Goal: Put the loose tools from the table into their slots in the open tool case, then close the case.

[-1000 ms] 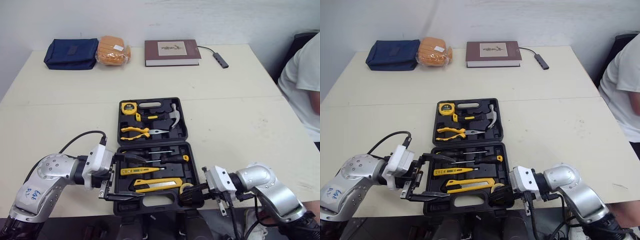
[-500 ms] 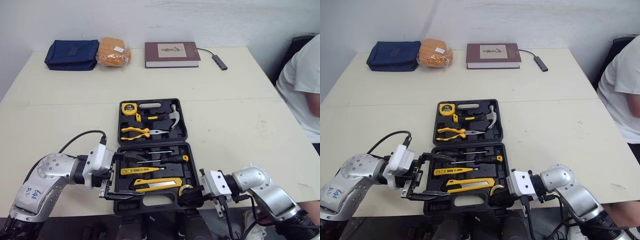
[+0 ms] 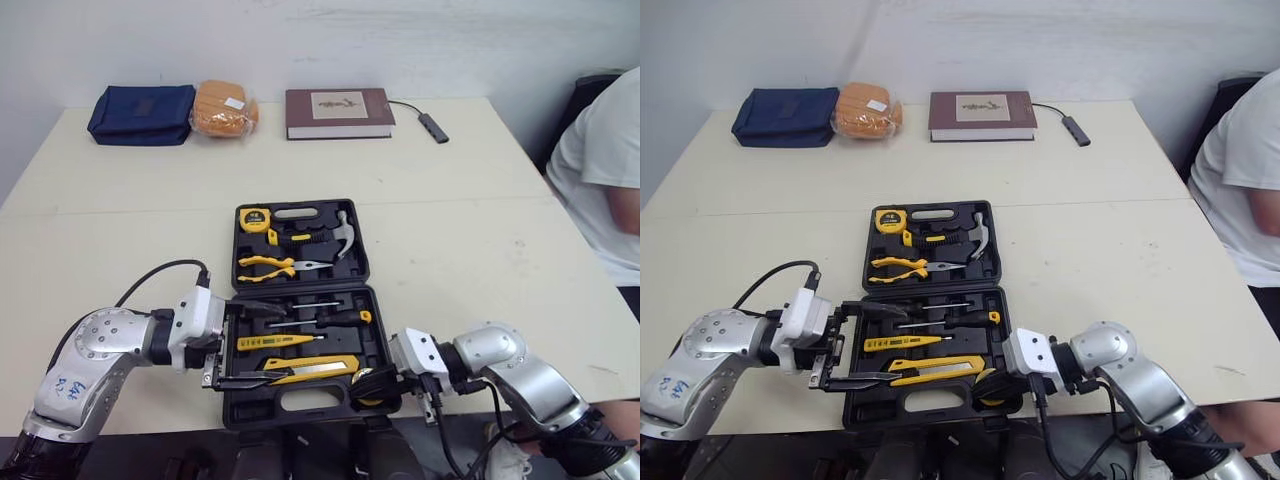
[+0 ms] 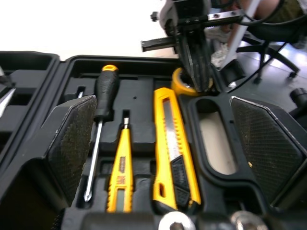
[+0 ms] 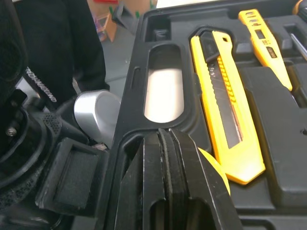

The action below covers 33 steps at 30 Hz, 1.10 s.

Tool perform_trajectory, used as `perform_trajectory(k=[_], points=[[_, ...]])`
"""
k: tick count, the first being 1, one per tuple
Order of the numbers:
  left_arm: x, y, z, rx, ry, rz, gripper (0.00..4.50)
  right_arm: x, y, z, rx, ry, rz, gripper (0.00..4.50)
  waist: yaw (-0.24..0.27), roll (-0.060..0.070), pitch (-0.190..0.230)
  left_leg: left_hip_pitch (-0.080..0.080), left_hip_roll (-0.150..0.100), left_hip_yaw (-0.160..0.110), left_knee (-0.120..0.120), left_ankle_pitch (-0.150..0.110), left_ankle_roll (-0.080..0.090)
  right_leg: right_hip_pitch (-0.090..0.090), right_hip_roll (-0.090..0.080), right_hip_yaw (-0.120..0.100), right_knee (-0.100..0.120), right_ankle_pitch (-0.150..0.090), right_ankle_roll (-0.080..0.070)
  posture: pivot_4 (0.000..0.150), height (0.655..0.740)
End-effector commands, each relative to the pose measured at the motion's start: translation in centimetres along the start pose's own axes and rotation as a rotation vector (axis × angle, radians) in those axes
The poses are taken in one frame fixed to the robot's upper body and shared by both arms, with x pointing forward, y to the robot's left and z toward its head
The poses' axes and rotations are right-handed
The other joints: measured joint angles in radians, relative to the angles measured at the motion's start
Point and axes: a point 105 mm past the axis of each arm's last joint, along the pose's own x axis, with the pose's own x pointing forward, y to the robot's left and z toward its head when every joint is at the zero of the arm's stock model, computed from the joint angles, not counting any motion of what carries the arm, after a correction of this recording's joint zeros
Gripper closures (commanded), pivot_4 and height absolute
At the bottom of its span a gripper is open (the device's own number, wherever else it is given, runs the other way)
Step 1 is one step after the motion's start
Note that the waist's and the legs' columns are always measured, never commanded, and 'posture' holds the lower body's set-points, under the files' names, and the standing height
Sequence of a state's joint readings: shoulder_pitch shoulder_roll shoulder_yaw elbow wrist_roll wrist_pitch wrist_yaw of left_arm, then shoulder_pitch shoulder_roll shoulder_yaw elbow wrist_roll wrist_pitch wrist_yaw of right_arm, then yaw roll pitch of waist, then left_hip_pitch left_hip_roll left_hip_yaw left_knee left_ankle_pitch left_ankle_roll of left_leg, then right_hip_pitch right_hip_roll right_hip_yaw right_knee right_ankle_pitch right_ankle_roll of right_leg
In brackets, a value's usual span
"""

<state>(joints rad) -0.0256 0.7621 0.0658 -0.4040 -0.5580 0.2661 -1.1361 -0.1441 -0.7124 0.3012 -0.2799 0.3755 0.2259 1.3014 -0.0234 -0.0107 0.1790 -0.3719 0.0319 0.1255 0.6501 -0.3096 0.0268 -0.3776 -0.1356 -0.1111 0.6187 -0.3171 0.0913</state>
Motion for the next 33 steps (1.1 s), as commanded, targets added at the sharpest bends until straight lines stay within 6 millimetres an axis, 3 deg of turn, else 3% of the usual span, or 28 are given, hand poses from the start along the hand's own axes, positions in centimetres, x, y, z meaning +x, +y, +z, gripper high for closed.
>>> perform_trajectory(k=[1, 6, 10, 13, 16, 18, 21, 24, 33], points=[[-1.1, 0.9, 0.1, 0.024, -0.007, 0.103, 0.00, -2.0, -0.8, 1.7, -0.036, -0.032, -0.088, 4.46, -0.002, 0.001, 0.001, 0.000, 0.000, 0.000, 0.000, 0.000, 0.000, 0.000, 0.000, 0.000, 0.000, 0.000, 0.000, 0.150, 0.7400], [-3.7, 3.0, -0.5, 0.016, -0.034, 0.342, 0.00, -5.9, -2.5, 4.4, -0.054, -0.068, -0.282, 4.46, 0.001, 0.003, 0.002, -0.002, 0.000, -0.001, -0.001, 0.001, 0.002, -0.001, 0.000, -0.001, -0.001, 0.000, 0.000, 0.150, 0.7400], [-7.0, 5.8, 0.0, 0.070, -0.134, 0.650, 0.00, -9.3, -4.1, 4.3, -0.036, -0.043, -0.478, 4.46, 0.008, 0.003, 0.003, -0.003, 0.000, -0.002, -0.001, 0.001, 0.002, -0.001, 0.000, -0.003, -0.003, 0.000, 0.000, 0.150, 0.7400], [-8.2, 5.9, -1.0, 0.037, -0.118, 0.709, 0.00, -11.3, -4.8, 3.2, -0.021, 0.003, -0.570, 4.46, 0.017, 0.002, 0.003, -0.003, 0.000, -0.001, -0.002, 0.001, 0.002, -0.001, 0.000, -0.003, -0.003, 0.000, 0.000, 0.150, 0.7400], [-9.4, 5.9, -3.2, -0.022, -0.035, 0.762, 0.84, -13.1, -5.6, 1.6, 0.006, 0.074, -0.650, 4.50, 0.022, 0.002, 0.003, -0.003, -0.001, -0.001, -0.002, 0.001, 0.003, -0.001, 0.000, -0.003, -0.005, 0.000, 0.000, 0.150, 0.7400], [-9.7, 6.0, -4.3, -0.061, 0.002, 0.785, 1.74, -13.6, -6.5, 1.1, 0.000, 0.086, -0.711, 4.50, 0.022, 0.002, 0.003, -0.004, -0.001, 0.000, -0.002, 0.001, 0.004, -0.001, 0.000, -0.003, -0.006, 0.000, 0.001, 0.150, 0.7400], [-9.2, 5.4, -5.5, -0.114, 0.034, 0.761, 3.11, -13.6, -7.5, 0.2, 0.002, 0.093, -0.773, 4.50, 0.021, 0.002, 0.003, -0.004, 0.000, -0.001, -0.002, 0.001, 0.003, -0.002, 0.000, -0.003, -0.006, 0.001, 0.001, 0.150, 0.7400], [-8.6, 5.8, -6.0, -0.132, 0.045, 0.792, 4.47, -12.3, -8.4, -0.6, 0.004, 0.091, -0.775, 4.50, 0.021, 0.002, 0.003, -0.004, 0.000, 0.000, -0.003, 0.001, 0.001, -0.002, 0.001, -0.003, -0.006, 0.001, 0.001, 0.150, 0.7400], [-5.6, 7.4, -6.8, -0.223, 0.048, 0.747, 4.47, -8.4, -11.7, -0.6, -0.012, 0.082, -0.757, 4.50, 0.019, 0.003, 0.003, -0.005, -0.001, 0.000, -0.002, 0.003, -0.002, -0.003, 0.001, -0.003, -0.005, 0.001, 0.002, 0.150, 0.7400]])
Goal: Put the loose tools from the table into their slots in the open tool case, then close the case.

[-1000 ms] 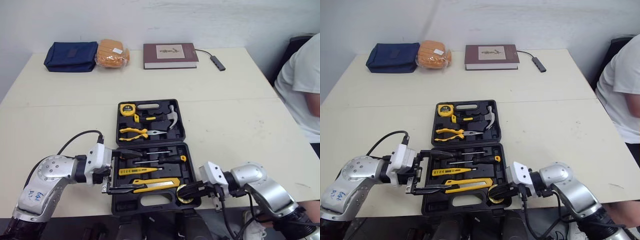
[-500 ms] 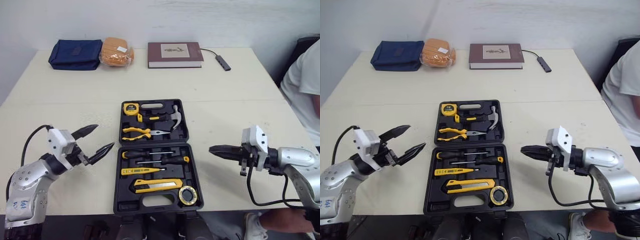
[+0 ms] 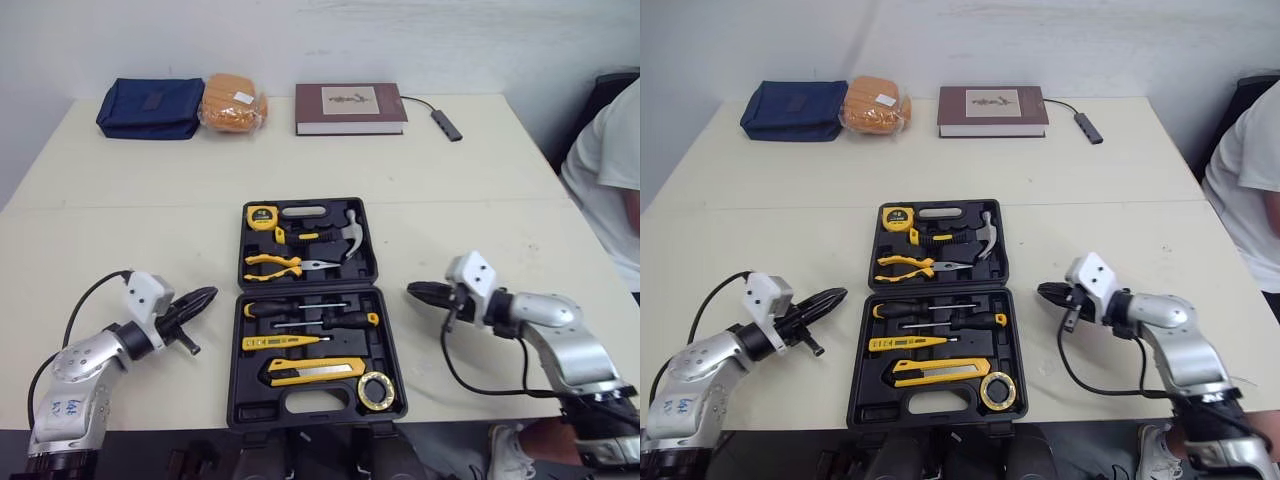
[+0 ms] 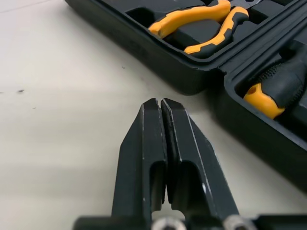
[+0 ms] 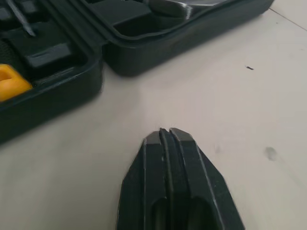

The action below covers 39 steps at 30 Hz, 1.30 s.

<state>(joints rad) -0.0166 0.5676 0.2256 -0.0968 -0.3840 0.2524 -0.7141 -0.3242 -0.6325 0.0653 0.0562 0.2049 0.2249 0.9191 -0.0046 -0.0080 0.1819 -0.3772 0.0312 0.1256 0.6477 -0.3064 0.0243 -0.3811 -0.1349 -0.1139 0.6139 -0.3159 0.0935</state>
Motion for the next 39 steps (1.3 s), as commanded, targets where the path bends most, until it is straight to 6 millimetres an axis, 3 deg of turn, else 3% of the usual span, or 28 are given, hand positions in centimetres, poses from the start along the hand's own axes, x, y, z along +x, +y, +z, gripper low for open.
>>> perform_trajectory(k=[1, 13, 31, 39], points=[[0.3, 0.1, -0.1, -0.023, 0.018, -0.010, 4.47, 0.7, -0.4, 1.1, -0.019, -0.030, -0.002, 4.50, 0.000, 0.000, 0.000, 0.000, 0.000, 0.000, 0.000, 0.001, 0.000, 0.000, 0.000, 0.000, 0.000, 0.000, 0.000, 0.150, 0.7400], [1.7, -1.7, -0.7, -0.060, 0.083, -0.117, 4.47, 2.6, 2.6, 2.8, -0.014, -0.049, 0.183, 4.50, 0.000, 0.000, 0.000, -0.012, 0.000, 0.001, 0.004, 0.003, 0.004, -0.011, 0.001, 0.000, 0.007, 0.000, 0.001, 0.150, 0.7400], [5.1, -1.2, -0.4, -0.047, 0.100, -0.133, 4.47, 4.4, 1.0, 3.3, -0.072, -0.076, 0.110, 4.50, 0.002, 0.000, 0.000, -0.011, -0.001, 0.001, 0.004, 0.008, 0.003, -0.012, 0.001, 0.000, 0.009, 0.001, 0.000, 0.150, 0.7400], [5.4, -0.7, -0.9, -0.042, 0.145, -0.121, 4.47, 4.5, 0.8, 3.1, -0.050, -0.054, 0.091, 4.50, 0.002, 0.000, 0.000, -0.010, -0.001, 0.001, 0.004, 0.009, 0.002, -0.012, 0.000, 0.001, 0.011, 0.001, 0.000, 0.150, 0.7400]])
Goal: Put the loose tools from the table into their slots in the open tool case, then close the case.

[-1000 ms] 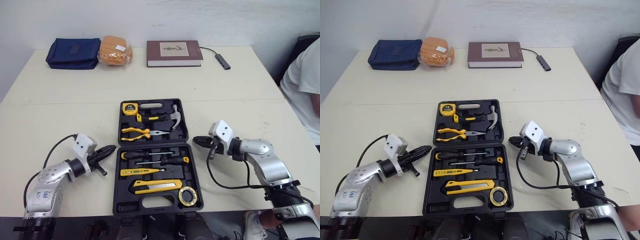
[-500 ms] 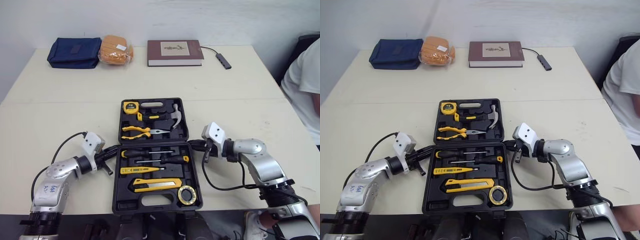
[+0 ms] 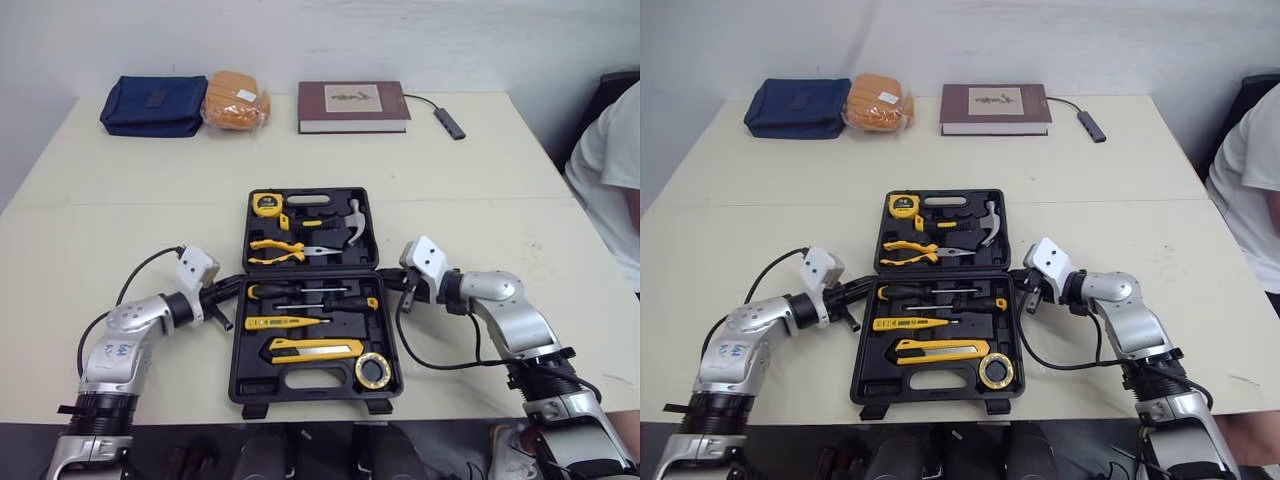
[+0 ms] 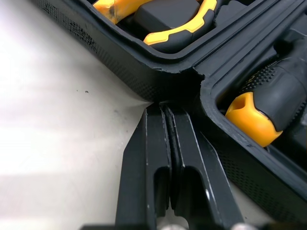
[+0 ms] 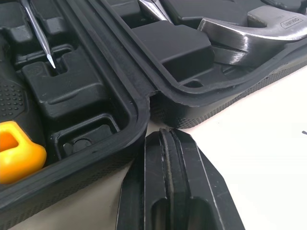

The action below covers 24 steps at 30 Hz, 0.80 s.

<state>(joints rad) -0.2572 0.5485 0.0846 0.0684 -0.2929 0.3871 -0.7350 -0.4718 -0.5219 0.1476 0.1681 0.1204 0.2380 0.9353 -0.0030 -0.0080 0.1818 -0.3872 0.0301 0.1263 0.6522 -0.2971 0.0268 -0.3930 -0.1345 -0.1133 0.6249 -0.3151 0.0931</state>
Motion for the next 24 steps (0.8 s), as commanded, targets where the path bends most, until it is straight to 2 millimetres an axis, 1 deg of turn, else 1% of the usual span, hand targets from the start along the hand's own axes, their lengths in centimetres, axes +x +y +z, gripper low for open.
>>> perform_trajectory(k=[1, 3, 5, 7, 8, 10, 12, 13, 14, 16, 17, 19, 21, 23, 24], points=[[0.5, -0.5, -0.6, -0.002, 0.029, -0.025, 4.47, 0.4, 0.1, 1.7, -0.031, -0.048, 0.009, 4.50, 0.000, 0.000, 0.000, 0.000, 0.000, 0.000, 0.000, 0.000, 0.000, 0.000, 0.000, 0.000, 0.000, 0.000, 0.000, 0.150, 0.7400], [0.1, -0.3, -0.4, 0.002, 0.026, -0.025, 4.47, 0.1, -0.3, 1.7, -0.030, -0.043, -0.009, 4.50, 0.000, 0.000, 0.000, 0.000, 0.000, 0.000, 0.000, 0.001, -0.001, 0.000, 0.000, 0.000, 0.000, 0.000, -0.001, 0.150, 0.7400], [-0.9, 0.4, -0.1, -0.004, 0.016, -0.009, 4.47, -0.7, -0.8, 1.6, -0.039, -0.028, -0.022, 4.50, -0.002, 0.000, 0.000, 0.000, 0.000, 0.000, 0.000, 0.001, -0.001, 0.000, 0.000, 0.000, 0.000, 0.000, -0.001, 0.150, 0.7400], [-2.5, 1.7, 0.6, -0.004, -0.013, 0.031, 3.96, -2.1, -1.9, 1.6, 0.020, -0.026, -0.078, 4.50, -0.003, 0.000, 0.000, 0.000, 0.000, 0.000, -0.001, 0.001, -0.001, -0.001, 0.000, 0.000, 0.000, 0.000, -0.001, 0.150, 0.7400], [-3.6, 2.4, 1.2, 0.019, -0.041, 0.044, 3.65, -3.1, -2.0, 1.7, 0.053, -0.020, -0.071, 4.18, -0.003, 0.000, 0.000, -0.001, 0.000, 0.000, -0.002, 0.001, -0.001, -0.001, 0.000, 0.000, 0.000, 0.000, -0.001, 0.150, 0.7400], [-5.2, 3.4, 2.2, 0.068, -0.077, 0.079, 2.76, -4.4, -2.2, 2.1, 0.076, -0.023, -0.077, 3.46, -0.004, 0.000, 0.000, -0.003, 0.000, 0.000, -0.003, 0.001, -0.001, -0.003, 0.000, 0.000, 0.000, 0.000, -0.001, 0.150, 0.7400], [-6.2, 4.3, 2.8, 0.095, -0.090, 0.114, 1.81, -5.2, -2.7, 2.9, 0.095, -0.042, -0.110, 2.45, -0.005, 0.000, 0.000, -0.003, 0.001, 0.000, -0.004, 0.000, -0.001, -0.003, 0.001, -0.001, -0.001, 0.000, -0.001, 0.150, 0.7400], [-6.6, 4.4, 3.5, 0.087, -0.060, 0.104, 1.33, -5.8, -3.5, 3.9, 0.159, -0.038, -0.142, 1.94, -0.005, 0.000, 0.000, -0.003, 0.001, 0.000, -0.004, 0.000, -0.001, -0.003, 0.001, -0.001, -0.002, 0.000, -0.001, 0.150, 0.7400], [-6.8, 4.4, 4.0, 0.077, -0.035, 0.092, 0.87, -6.1, -3.8, 4.6, 0.207, -0.030, -0.157, 1.40, -0.007, 0.000, 0.000, -0.003, 0.001, 0.000, -0.003, 0.000, 0.000, -0.003, 0.000, -0.001, -0.003, 0.000, -0.001, 0.150, 0.7400], [-6.7, 4.2, 6.1, 0.035, -0.032, 0.066, 0.00, -6.3, -3.9, 5.6, 0.290, 0.017, -0.161, 0.36, -0.010, 0.000, 0.001, -0.004, 0.000, 0.000, -0.003, 0.000, 0.000, -0.004, 0.000, 0.000, -0.003, 0.000, -0.001, 0.150, 0.7400], [-6.4, 3.9, 7.1, -0.006, -0.029, 0.045, 0.00, -6.1, -3.7, 6.2, 0.326, 0.043, -0.147, 0.10, -0.011, 0.000, 0.001, -0.003, 0.000, -0.001, -0.003, 0.000, 0.000, -0.003, -0.001, 0.000, -0.002, 0.000, -0.001, 0.150, 0.7400], [-5.9, 3.0, 8.3, -0.112, 0.000, -0.013, 0.00, -5.8, -3.4, 6.8, 0.436, 0.108, -0.130, 0.10, -0.009, 0.000, 0.001, -0.004, 0.000, -0.003, -0.003, 0.001, -0.002, -0.003, -0.001, -0.001, -0.002, 0.001, -0.002, 0.150, 0.7400], [-5.5, 3.1, 7.6, -0.227, 0.167, 0.012, 0.00, -5.0, -3.0, 8.3, 0.502, 0.120, -0.077, 0.10, -0.009, 0.000, 0.001, -0.004, 0.000, -0.004, -0.003, 0.001, -0.002, -0.004, -0.002, -0.001, -0.002, 0.001, -0.002, 0.150, 0.7400], [-4.8, 2.8, 8.2, -0.268, 0.206, 0.015, 0.00, -4.1, -2.6, 9.5, 0.534, 0.144, -0.042, 0.10, -0.012, 0.000, 0.001, -0.005, 0.000, -0.004, -0.005, 0.002, -0.002, -0.004, -0.001, -0.002, -0.002, 0.001, -0.002, 0.150, 0.7400], [-4.5, 2.7, 8.5, -0.278, 0.203, 0.010, 0.00, -3.8, -2.5, 9.7, 0.538, 0.157, -0.043, 0.10, -0.016, 0.000, 0.001, -0.005, 0.000, -0.003, -0.005, 0.002, -0.001, -0.004, 0.000, -0.002, 0.000, 0.001, -0.002, 0.150, 0.7400]])
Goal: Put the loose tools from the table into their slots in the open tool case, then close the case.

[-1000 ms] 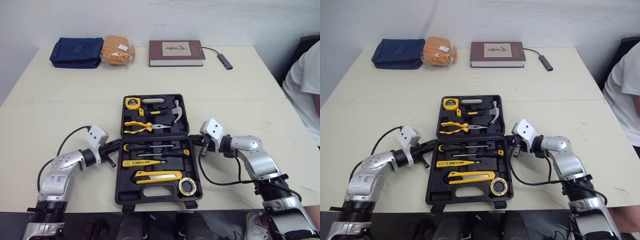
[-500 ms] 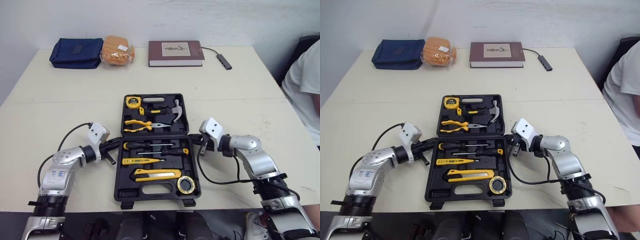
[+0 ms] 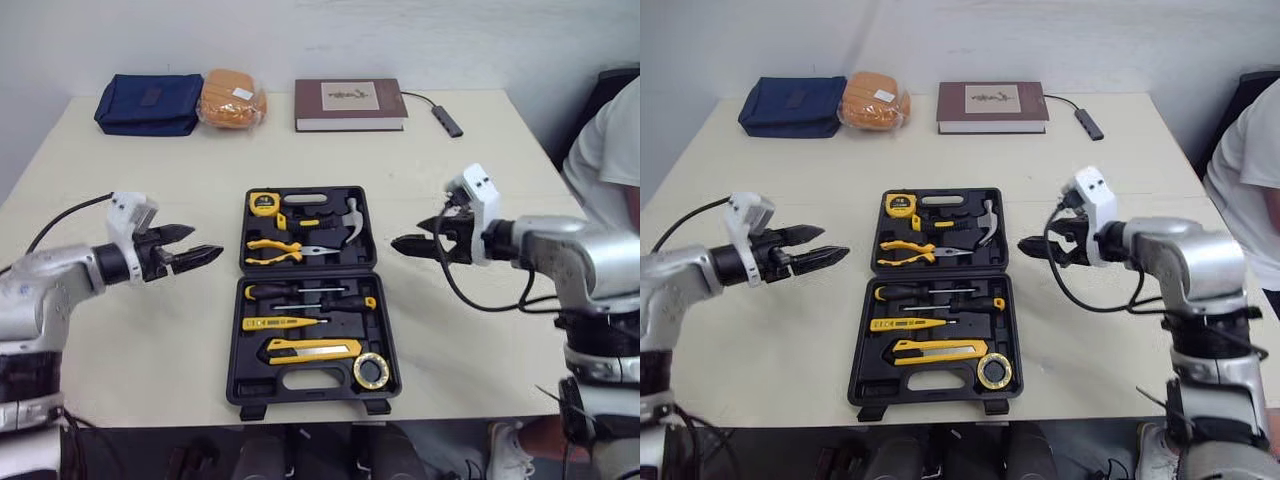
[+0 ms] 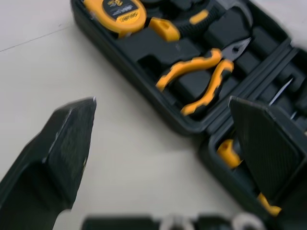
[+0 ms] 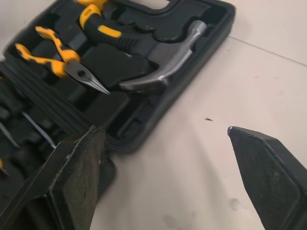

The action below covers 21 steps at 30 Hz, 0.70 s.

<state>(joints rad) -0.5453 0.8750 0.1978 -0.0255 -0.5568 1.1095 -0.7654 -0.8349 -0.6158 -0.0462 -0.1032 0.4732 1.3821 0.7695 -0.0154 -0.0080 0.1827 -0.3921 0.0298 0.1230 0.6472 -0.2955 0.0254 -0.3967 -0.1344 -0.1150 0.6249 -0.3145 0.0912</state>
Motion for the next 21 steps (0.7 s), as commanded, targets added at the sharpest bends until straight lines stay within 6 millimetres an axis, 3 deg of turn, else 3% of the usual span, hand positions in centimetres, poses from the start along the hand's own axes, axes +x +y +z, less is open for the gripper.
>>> perform_trajectory(k=[1, 6, 9, 12, 21], points=[[0.9, -0.8, 0.2, -0.074, 0.061, -0.006, 0.00, 0.6, 1.1, 0.8, 0.035, 0.046, 0.019, 0.10, -0.007, 0.000, 0.000, -0.002, 0.000, 0.000, 0.000, 0.000, 0.000, -0.001, 0.001, 0.000, 0.000, 0.000, 0.000, 0.150, 0.7400], [3.1, 0.7, 0.5, -0.075, 0.090, 0.139, 0.00, 3.0, 1.8, 1.3, 0.129, 0.102, 0.026, 0.10, -0.015, -0.001, 0.000, -0.008, -0.001, 0.004, 0.003, 0.003, 0.002, -0.007, 0.004, 0.000, 0.000, 0.001, 0.001, 0.150, 0.7400], [3.8, 0.9, 0.0, -0.092, 0.123, 0.155, 0.00, 4.0, 0.6, 1.2, 0.125, 0.121, -0.072, 0.10, -0.013, -0.001, 0.000, -0.014, -0.001, 0.005, 0.003, 0.006, 0.002, -0.015, 0.005, 0.001, 0.004, 0.001, 0.002, 0.150, 0.7400], [4.2, 1.7, -0.2, -0.118, 0.121, 0.198, 0.00, 4.6, -0.5, 1.5, 0.169, 0.102, -0.140, 0.10, -0.014, -0.001, 0.000, -0.014, -0.001, 0.007, 0.004, 0.006, 0.003, -0.016, 0.005, 0.002, 0.004, 0.001, 0.002, 0.150, 0.7400], [4.8, 2.6, -0.2, -0.183, 0.065, 0.241, 0.00, 5.6, -0.6, 1.0, 0.188, 0.121, -0.167, 0.10, -0.014, -0.001, 0.000, -0.013, -0.002, 0.008, 0.004, 0.006, 0.003, -0.016, 0.005, 0.005, 0.005, 0.002, 0.003, 0.150, 0.7400]])
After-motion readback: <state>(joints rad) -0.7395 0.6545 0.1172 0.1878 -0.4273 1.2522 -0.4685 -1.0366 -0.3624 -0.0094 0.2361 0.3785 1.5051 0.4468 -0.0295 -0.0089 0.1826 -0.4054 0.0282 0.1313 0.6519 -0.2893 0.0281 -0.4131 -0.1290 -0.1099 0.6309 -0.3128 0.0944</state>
